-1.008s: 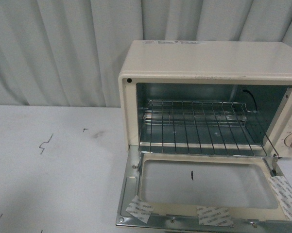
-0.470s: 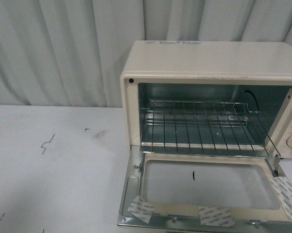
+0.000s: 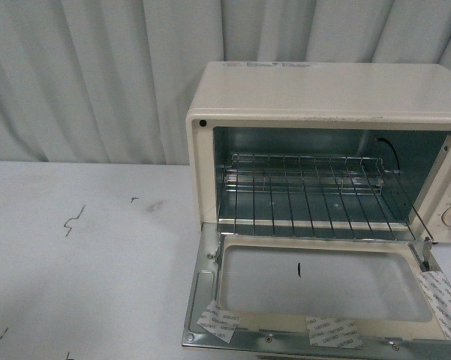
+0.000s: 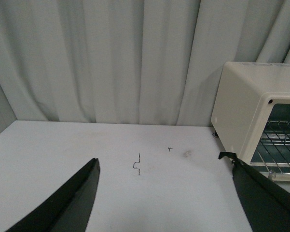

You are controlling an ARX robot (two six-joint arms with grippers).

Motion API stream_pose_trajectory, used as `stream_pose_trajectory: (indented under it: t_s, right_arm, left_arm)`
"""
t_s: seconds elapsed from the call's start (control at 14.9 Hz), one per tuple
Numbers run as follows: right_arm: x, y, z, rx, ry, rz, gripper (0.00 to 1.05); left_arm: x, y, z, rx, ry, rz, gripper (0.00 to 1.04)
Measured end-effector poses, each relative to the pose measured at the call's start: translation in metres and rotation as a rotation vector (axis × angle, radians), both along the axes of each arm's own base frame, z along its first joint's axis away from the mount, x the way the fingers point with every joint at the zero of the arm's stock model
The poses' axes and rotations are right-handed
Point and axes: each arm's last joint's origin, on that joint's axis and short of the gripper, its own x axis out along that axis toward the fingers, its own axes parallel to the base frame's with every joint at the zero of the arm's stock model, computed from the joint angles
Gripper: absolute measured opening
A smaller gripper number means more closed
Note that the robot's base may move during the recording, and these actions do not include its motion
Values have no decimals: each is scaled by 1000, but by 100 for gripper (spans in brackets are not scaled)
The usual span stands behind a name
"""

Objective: Open oven

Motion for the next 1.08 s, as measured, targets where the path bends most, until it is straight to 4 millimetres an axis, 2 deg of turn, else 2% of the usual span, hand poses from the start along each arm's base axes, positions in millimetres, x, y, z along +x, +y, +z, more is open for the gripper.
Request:
stream_pose_trajectory:
  t_s: [0.07,0.13,1.08]
  right_arm:
    - [0,0,0,0,0,0,98]
    - [0,0,0,0,-1,0,98]
    - [0,0,0,0,-5,0,98]
  left_arm:
    - [0,0,0,0,0,0,96]
    - [0,0,0,0,0,0,99]
    - [0,0,0,0,-4,0,98]
